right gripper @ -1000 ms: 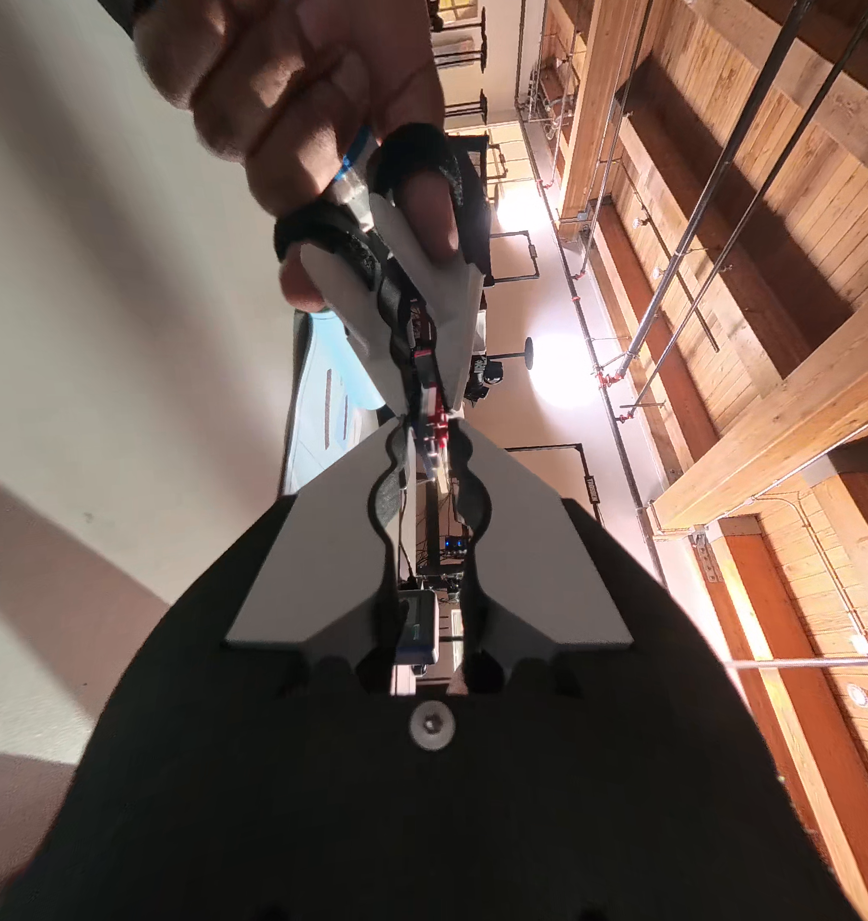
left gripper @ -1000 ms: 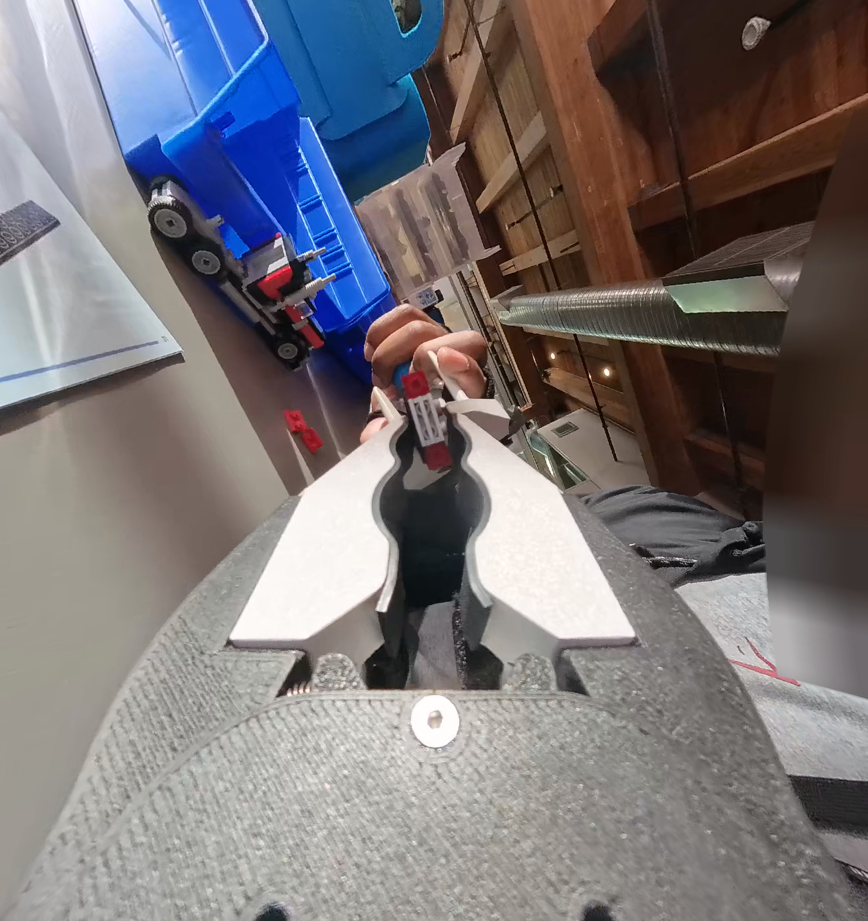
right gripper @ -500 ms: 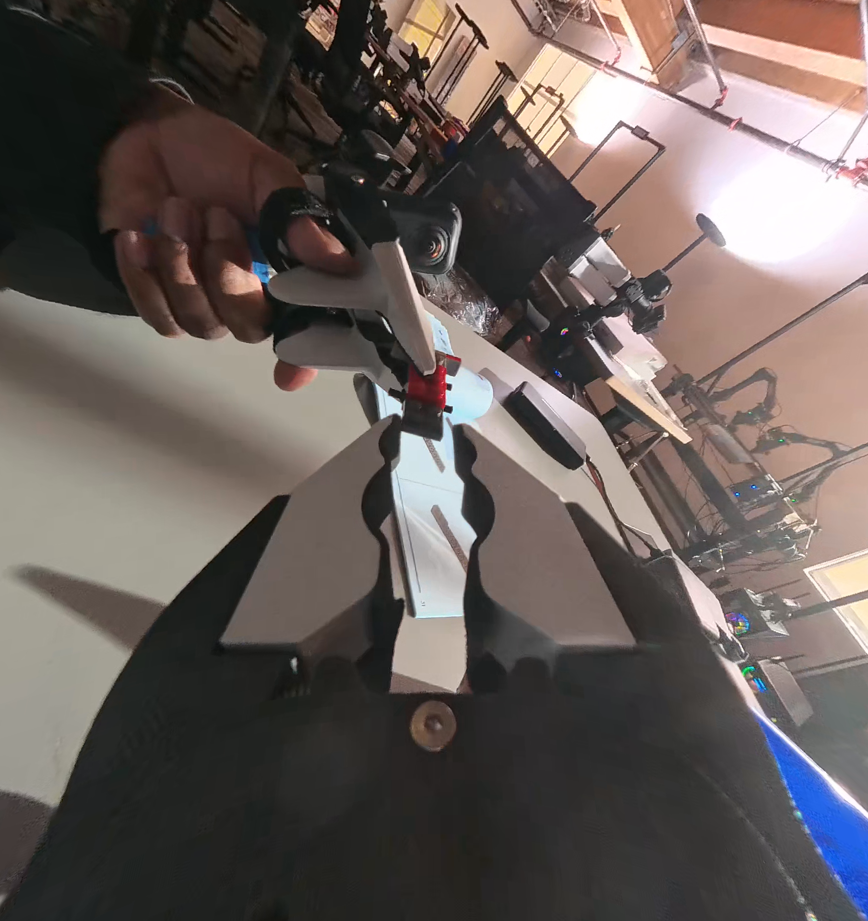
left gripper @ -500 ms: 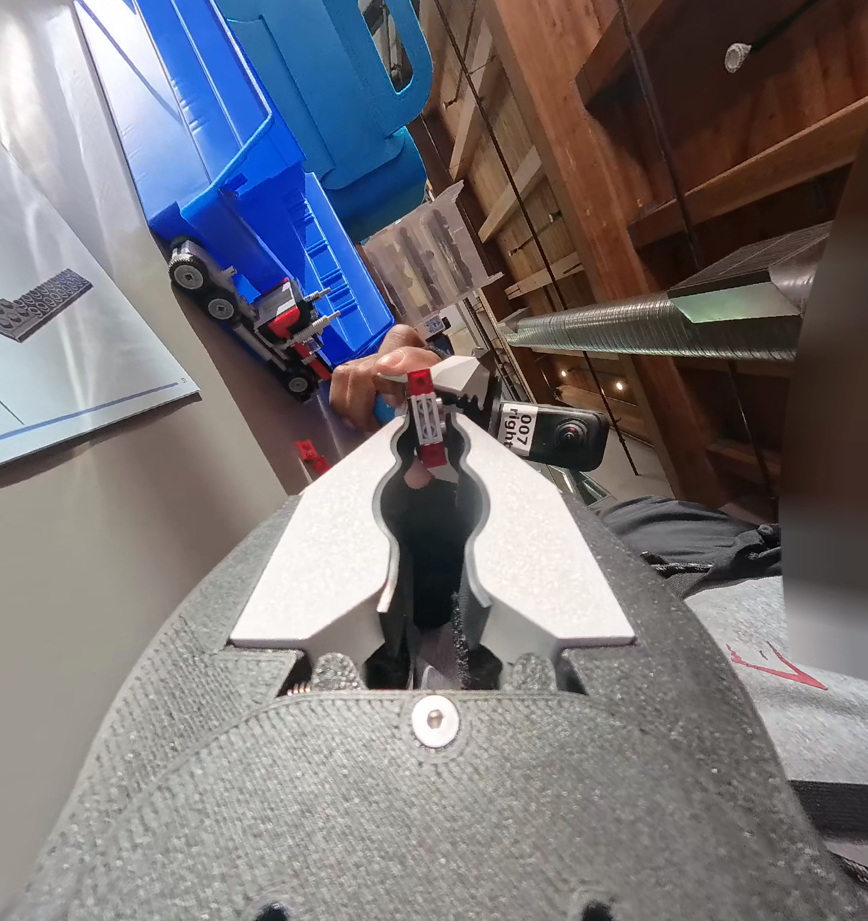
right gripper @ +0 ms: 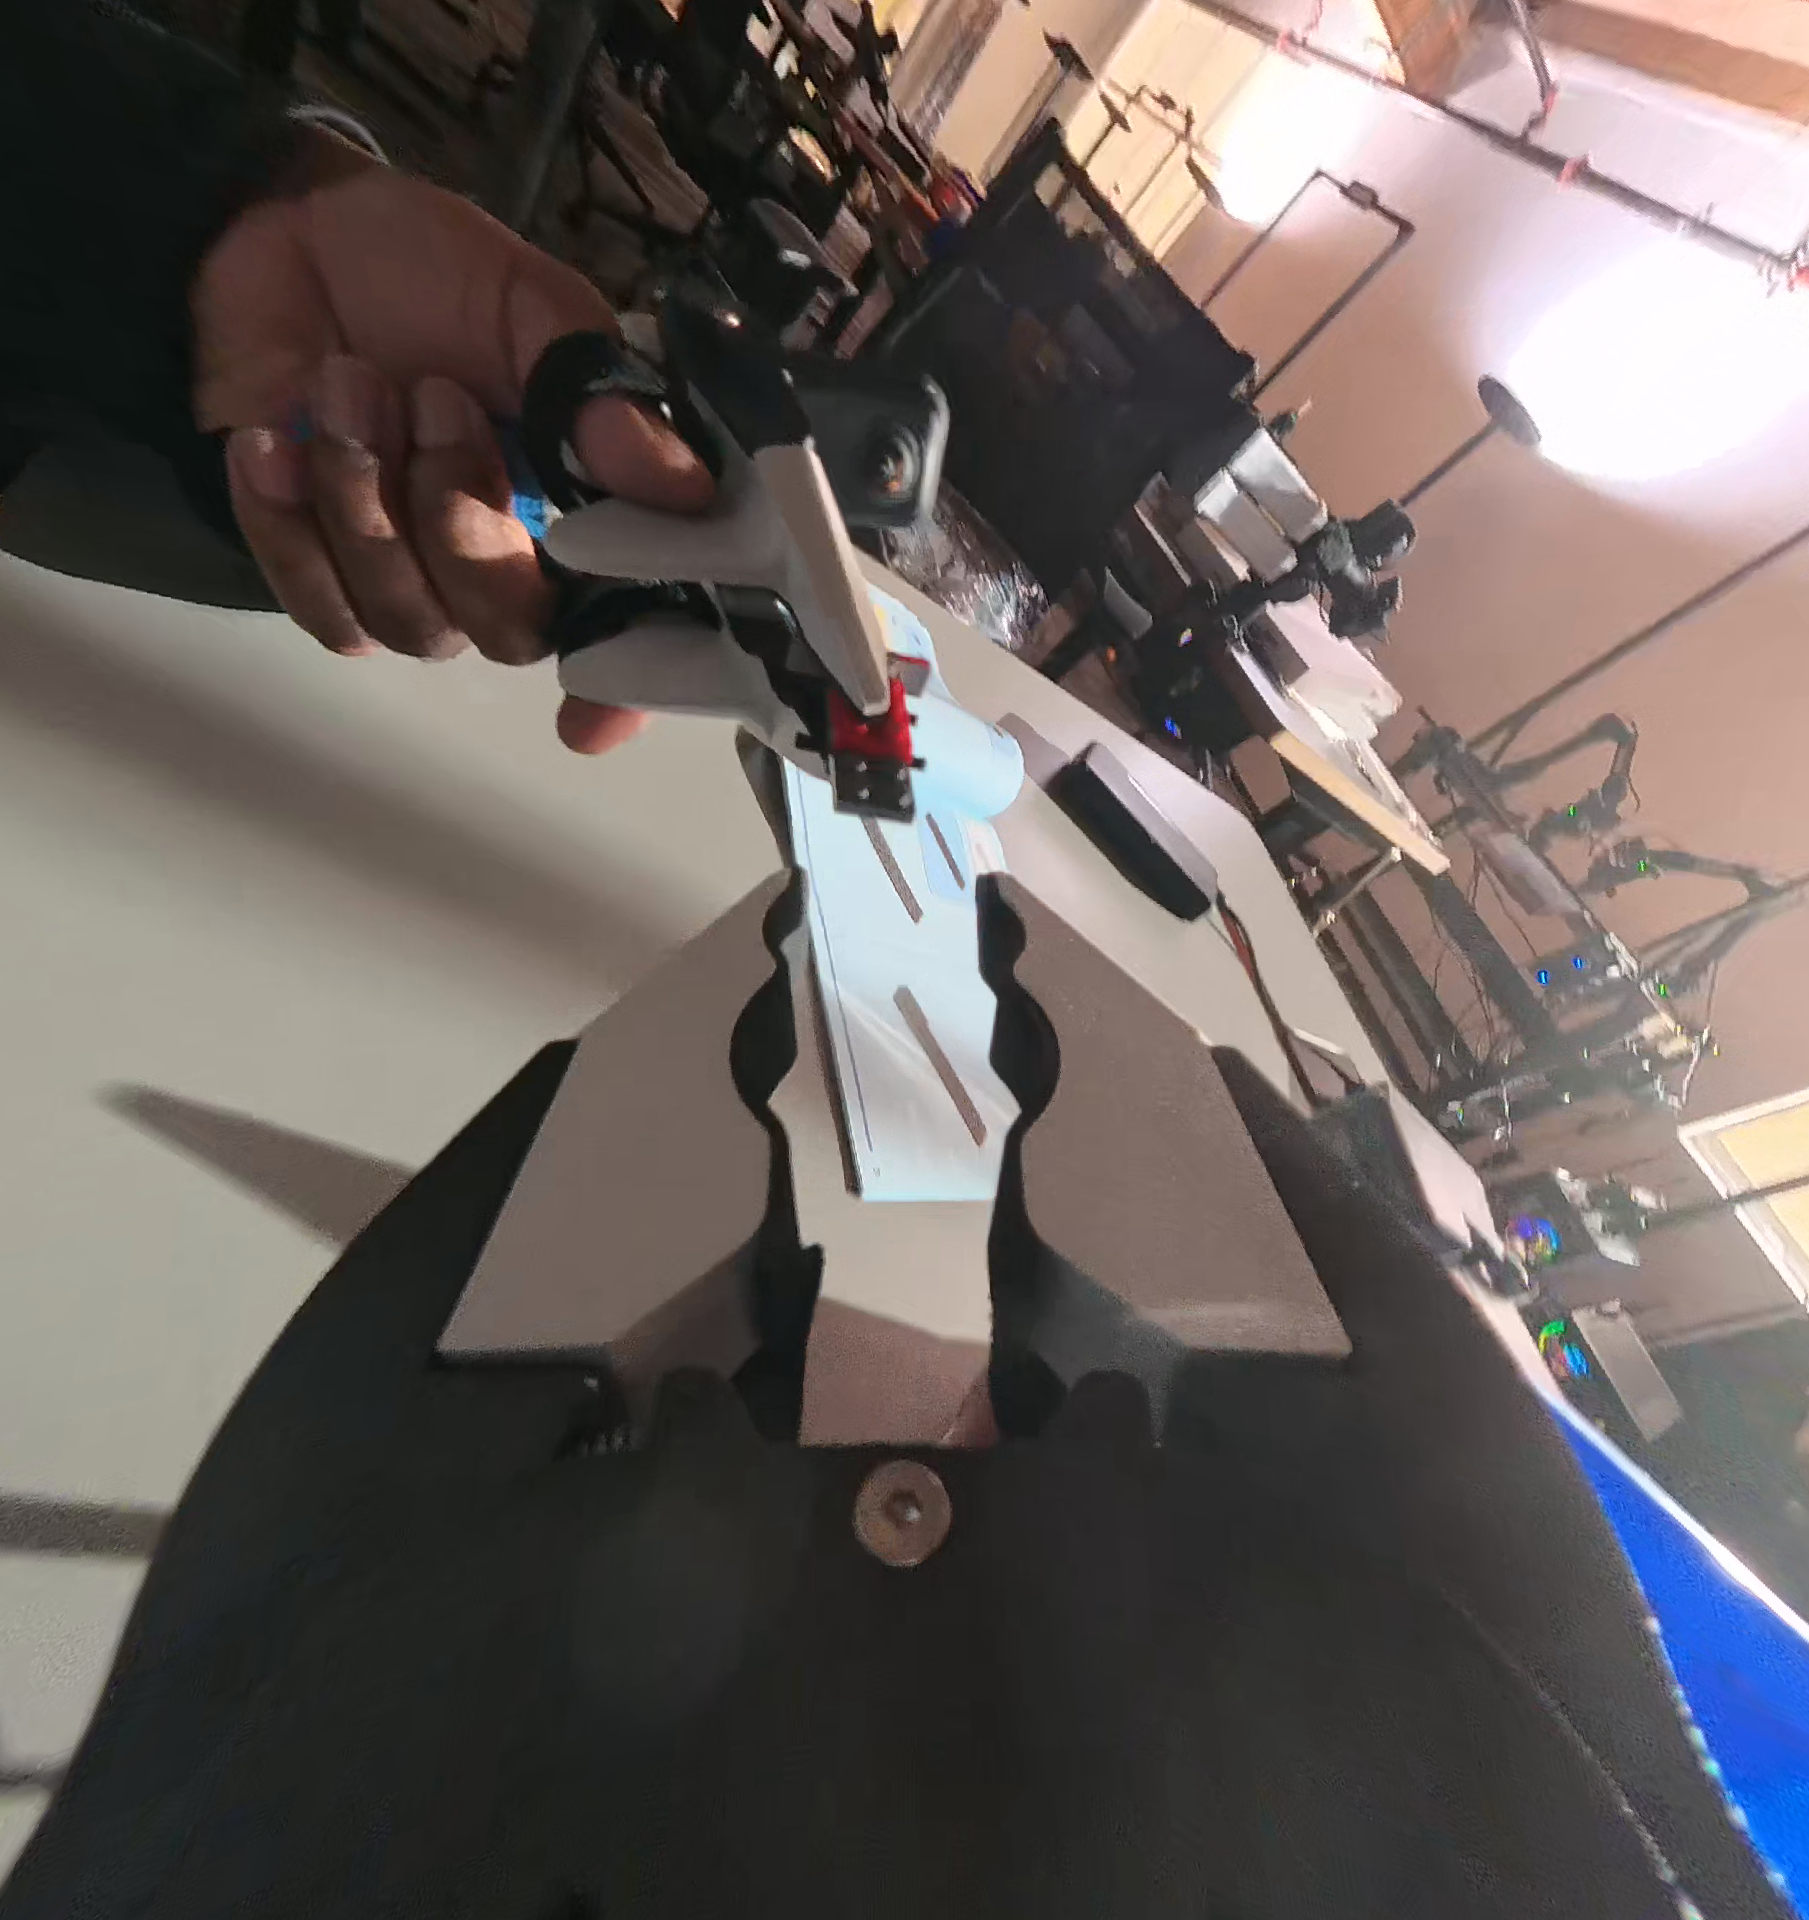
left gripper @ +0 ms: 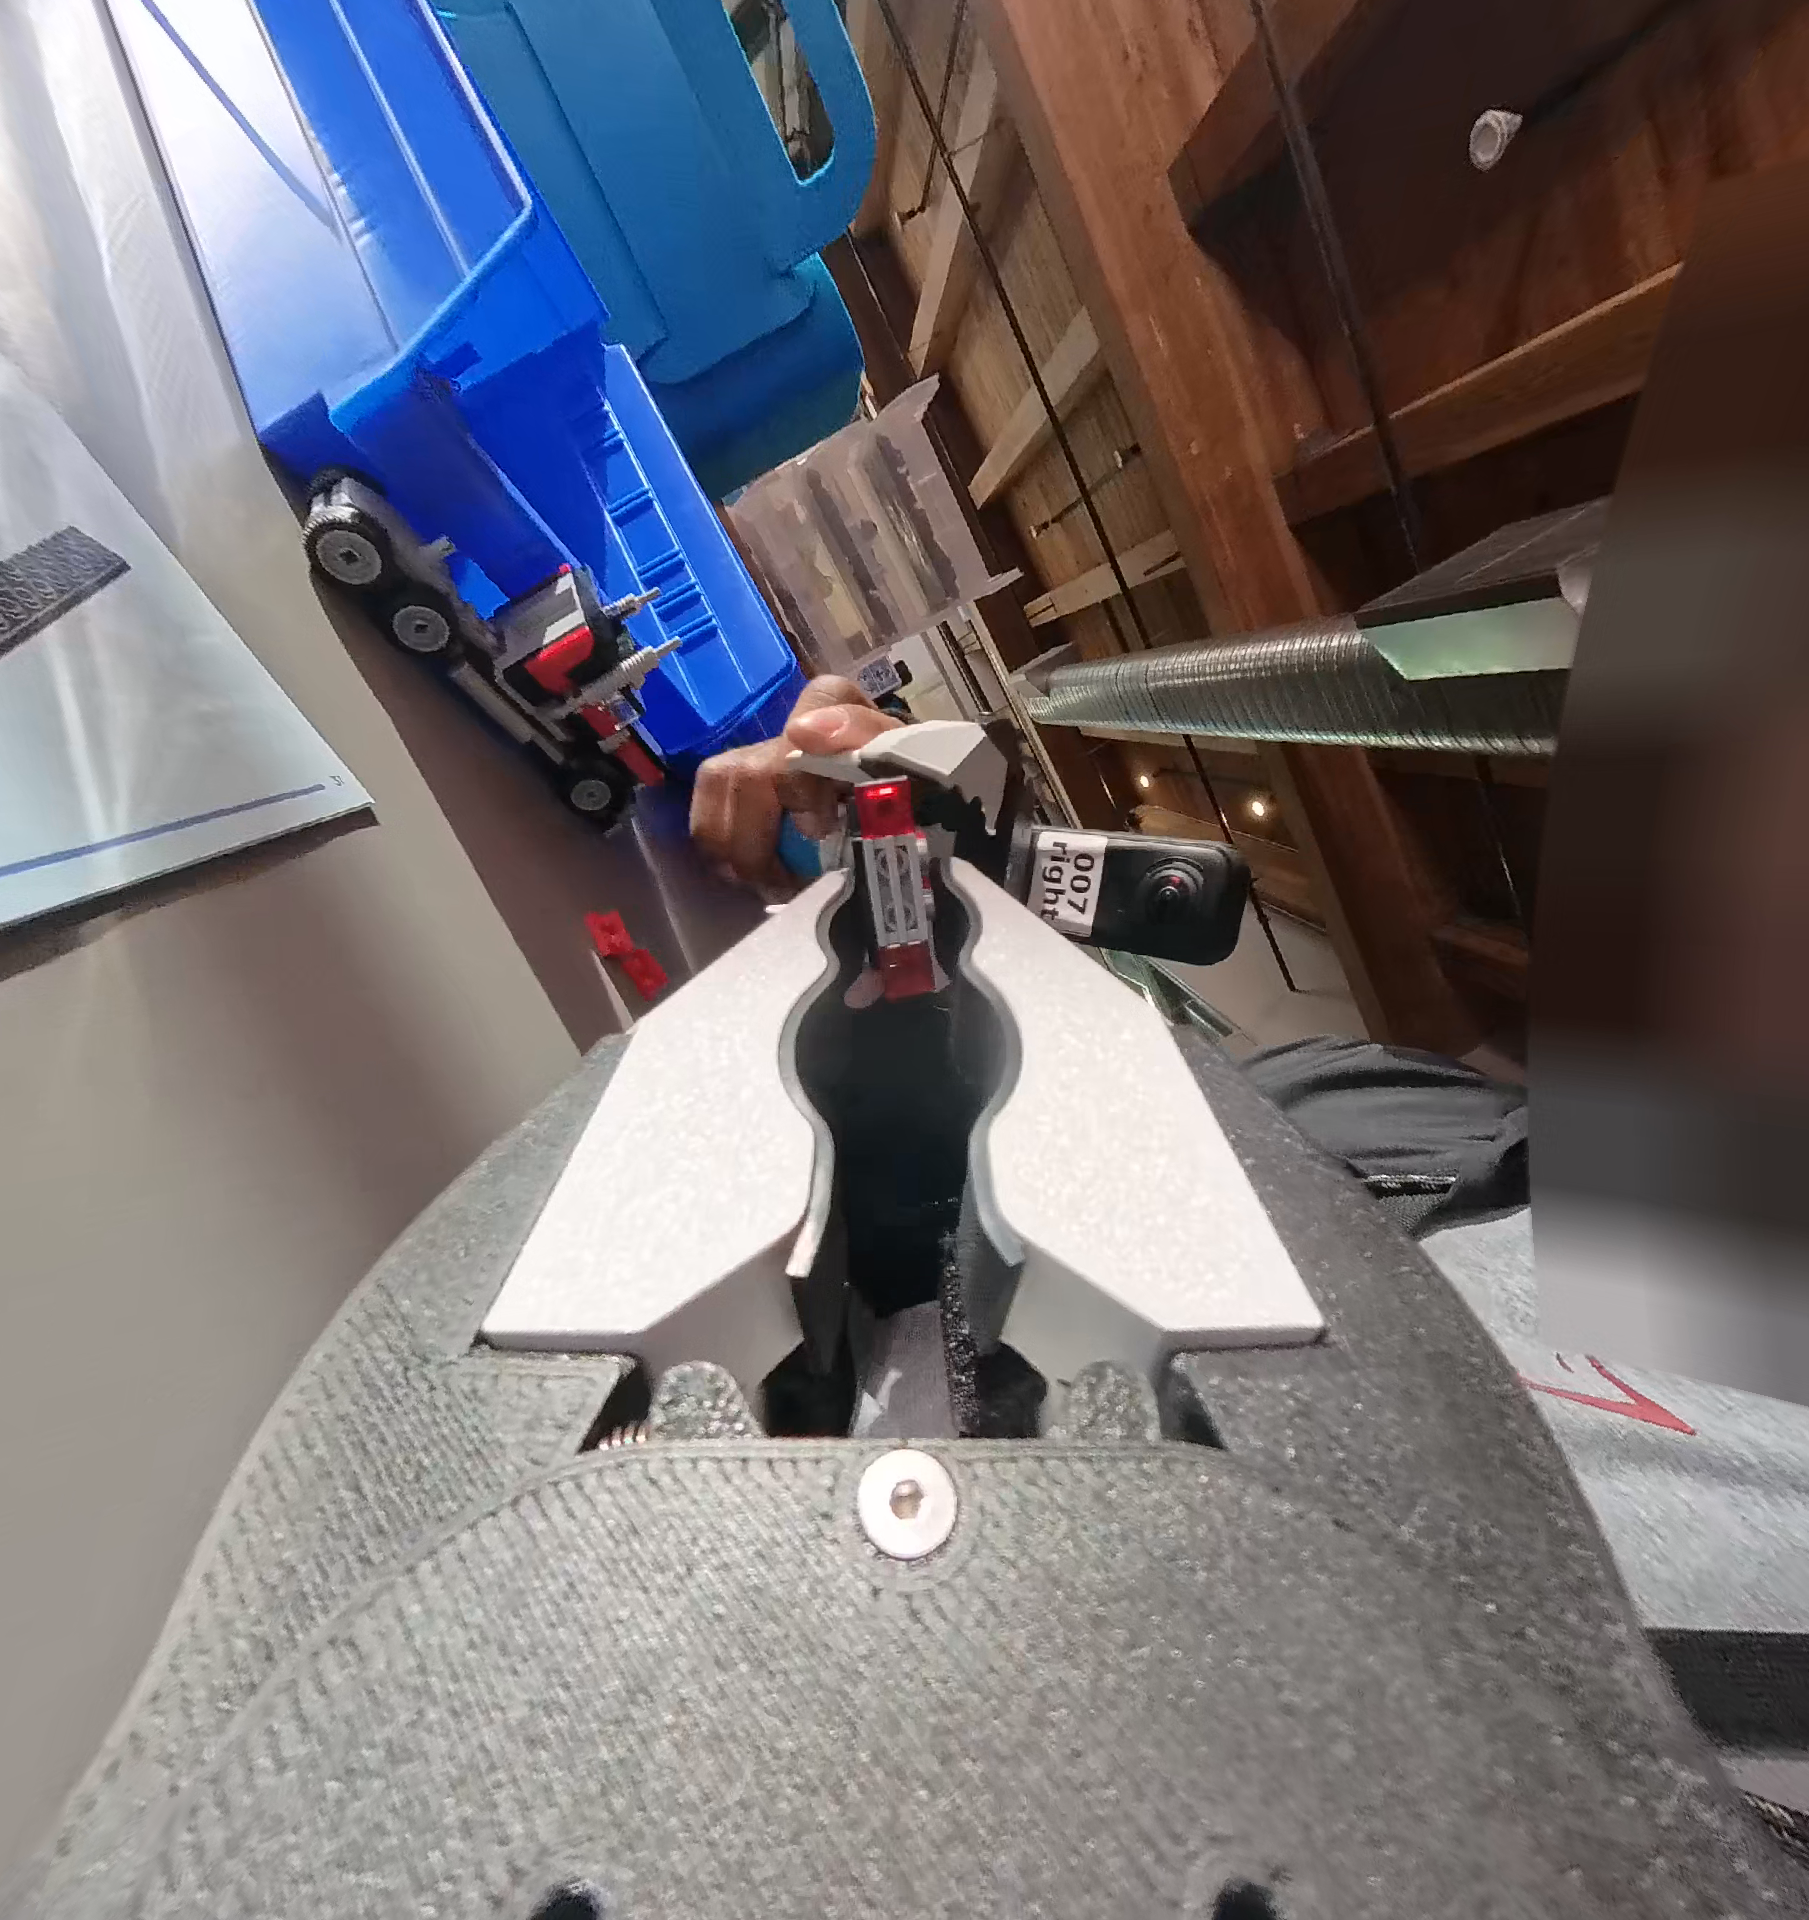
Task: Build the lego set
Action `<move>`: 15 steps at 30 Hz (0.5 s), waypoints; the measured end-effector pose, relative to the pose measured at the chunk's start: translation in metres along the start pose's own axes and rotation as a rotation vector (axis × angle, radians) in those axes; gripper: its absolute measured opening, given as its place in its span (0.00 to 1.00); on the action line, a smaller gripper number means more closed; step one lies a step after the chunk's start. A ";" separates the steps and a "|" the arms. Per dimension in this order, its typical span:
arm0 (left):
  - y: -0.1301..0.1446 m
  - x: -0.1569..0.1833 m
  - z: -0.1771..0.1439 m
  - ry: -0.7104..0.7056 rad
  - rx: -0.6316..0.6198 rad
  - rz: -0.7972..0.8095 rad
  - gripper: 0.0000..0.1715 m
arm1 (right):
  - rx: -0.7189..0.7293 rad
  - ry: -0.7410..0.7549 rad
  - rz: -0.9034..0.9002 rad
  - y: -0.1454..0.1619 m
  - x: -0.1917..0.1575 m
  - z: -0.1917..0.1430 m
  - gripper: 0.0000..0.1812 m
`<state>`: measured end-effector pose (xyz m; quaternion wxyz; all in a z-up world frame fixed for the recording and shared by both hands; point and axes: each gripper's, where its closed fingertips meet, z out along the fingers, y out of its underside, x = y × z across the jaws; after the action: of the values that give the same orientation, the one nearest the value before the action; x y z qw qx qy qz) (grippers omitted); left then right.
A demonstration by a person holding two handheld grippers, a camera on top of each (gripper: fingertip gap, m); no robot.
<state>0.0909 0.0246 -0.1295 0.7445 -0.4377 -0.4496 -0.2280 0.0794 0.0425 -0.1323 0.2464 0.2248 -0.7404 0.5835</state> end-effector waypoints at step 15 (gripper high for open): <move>0.012 -0.019 0.008 -0.175 -0.074 0.100 0.08 | -0.551 0.054 0.793 0.099 -0.034 -0.081 0.15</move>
<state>0.0869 0.0365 -0.1503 0.6963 -0.5049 -0.4817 -0.1679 0.0522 0.1441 -0.2123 0.0744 -0.1638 -0.8894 0.4201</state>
